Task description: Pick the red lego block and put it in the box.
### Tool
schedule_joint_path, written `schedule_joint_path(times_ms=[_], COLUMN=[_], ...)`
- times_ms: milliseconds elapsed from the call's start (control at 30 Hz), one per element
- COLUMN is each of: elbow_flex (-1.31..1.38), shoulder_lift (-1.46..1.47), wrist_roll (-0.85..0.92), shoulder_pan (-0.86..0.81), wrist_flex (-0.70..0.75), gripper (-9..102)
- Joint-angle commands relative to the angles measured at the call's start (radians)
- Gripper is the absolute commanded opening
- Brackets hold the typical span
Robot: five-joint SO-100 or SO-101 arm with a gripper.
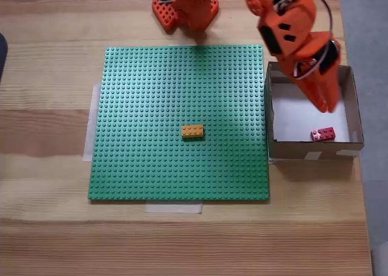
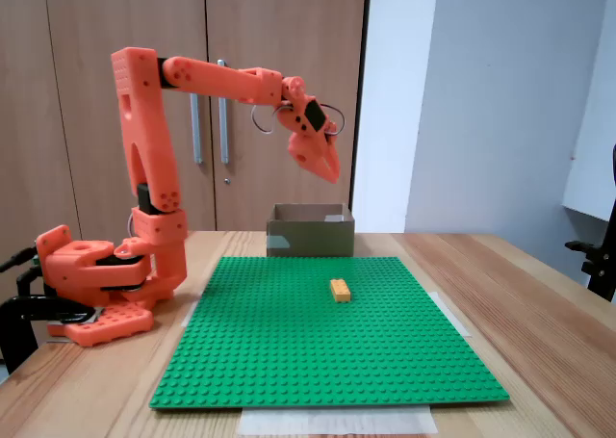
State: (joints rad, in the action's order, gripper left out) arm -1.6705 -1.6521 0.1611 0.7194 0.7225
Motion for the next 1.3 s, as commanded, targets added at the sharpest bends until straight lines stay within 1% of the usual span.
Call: schedule_joint_path(times_ms=[0,33,67,133,433,567,667,833,967,1000,1267], elbow_flex=[-0.038,-0.058,-0.161,-0.244,-0.595,-0.718,-0.822,-0.982,-1.045,-1.104,-1.285], shoulder_lift=[-0.115,-0.140,-0.249,-0.325,-0.664,-0.813,-0.933,-1.118,-1.220,-1.287,-1.494], wrist_roll=[0.020,0.017,0.026,0.031,0.049,0.040,0.020,-0.002,-0.064,-0.084,-0.071], shoulder_pan=[-0.046,-0.061,-0.126,-0.167,-0.380,-0.474,-0.540,-0.611,-0.644,-0.672,-0.695], wrist_flex=[-0.046,-0.057,-0.140,-0.210,-0.442,-0.451,-0.485,-0.466,-0.345,-0.278,-0.176], gripper=[-1,-1,-1,-1,-1,-1,-1,-1,-1,-1,-1])
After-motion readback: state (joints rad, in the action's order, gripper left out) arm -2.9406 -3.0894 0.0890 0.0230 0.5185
